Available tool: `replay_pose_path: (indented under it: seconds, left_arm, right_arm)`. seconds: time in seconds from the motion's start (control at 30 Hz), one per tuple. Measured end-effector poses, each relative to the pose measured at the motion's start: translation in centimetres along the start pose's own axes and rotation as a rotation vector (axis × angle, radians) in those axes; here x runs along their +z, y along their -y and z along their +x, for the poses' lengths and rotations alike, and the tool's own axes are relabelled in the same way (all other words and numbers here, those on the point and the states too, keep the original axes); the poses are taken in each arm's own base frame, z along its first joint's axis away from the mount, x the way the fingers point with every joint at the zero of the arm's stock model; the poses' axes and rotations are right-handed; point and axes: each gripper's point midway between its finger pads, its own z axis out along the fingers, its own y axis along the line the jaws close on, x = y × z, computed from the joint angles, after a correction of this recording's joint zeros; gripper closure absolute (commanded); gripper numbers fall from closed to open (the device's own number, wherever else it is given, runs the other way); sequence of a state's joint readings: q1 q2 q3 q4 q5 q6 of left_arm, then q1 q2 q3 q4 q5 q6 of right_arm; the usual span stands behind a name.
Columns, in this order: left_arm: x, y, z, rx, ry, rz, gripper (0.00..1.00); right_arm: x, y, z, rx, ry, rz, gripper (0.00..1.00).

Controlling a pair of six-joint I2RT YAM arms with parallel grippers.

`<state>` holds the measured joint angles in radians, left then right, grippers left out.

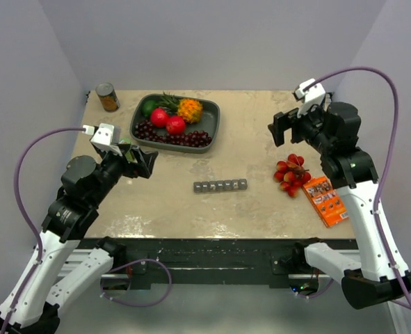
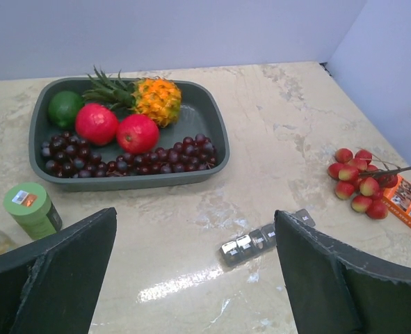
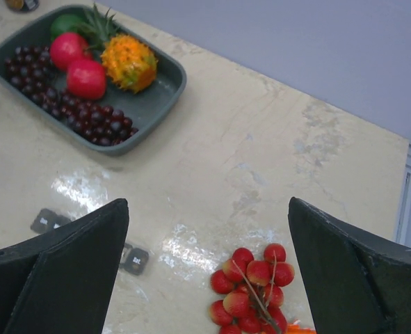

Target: Sort the pills into containers

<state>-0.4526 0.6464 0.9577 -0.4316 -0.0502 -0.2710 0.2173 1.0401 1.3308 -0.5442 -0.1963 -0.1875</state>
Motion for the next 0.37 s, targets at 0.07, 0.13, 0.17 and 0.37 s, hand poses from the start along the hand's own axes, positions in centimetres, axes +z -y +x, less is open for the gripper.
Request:
replay_pose_path:
  seconds: [0.07,0.13,0.17,0.37]
  left_arm:
    - [-0.6,-0.1,-0.6,0.002,0.013,-0.005,0.00]
    - [-1.1,0.0,-1.1,0.002,0.027,-0.007,0.00]
    - [-1.3,-0.1,-1.3,0.001,0.034,-0.009,0.00]
    - [-2.3,-0.3,-1.8,-0.001,0.052,-0.022,0.00]
  right_arm:
    - [-0.6,0.9,-0.8,0.050,0.012,0.048,0.01]
    - [-1.2,1.6,-1.2,0.085,0.020,0.085,0.01]
    - [-1.5,1.9,-1.4,0.099,0.025,0.099,0.01]
    - [-2.9,3.1,-1.5,0.139,0.038,0.141,0.01]
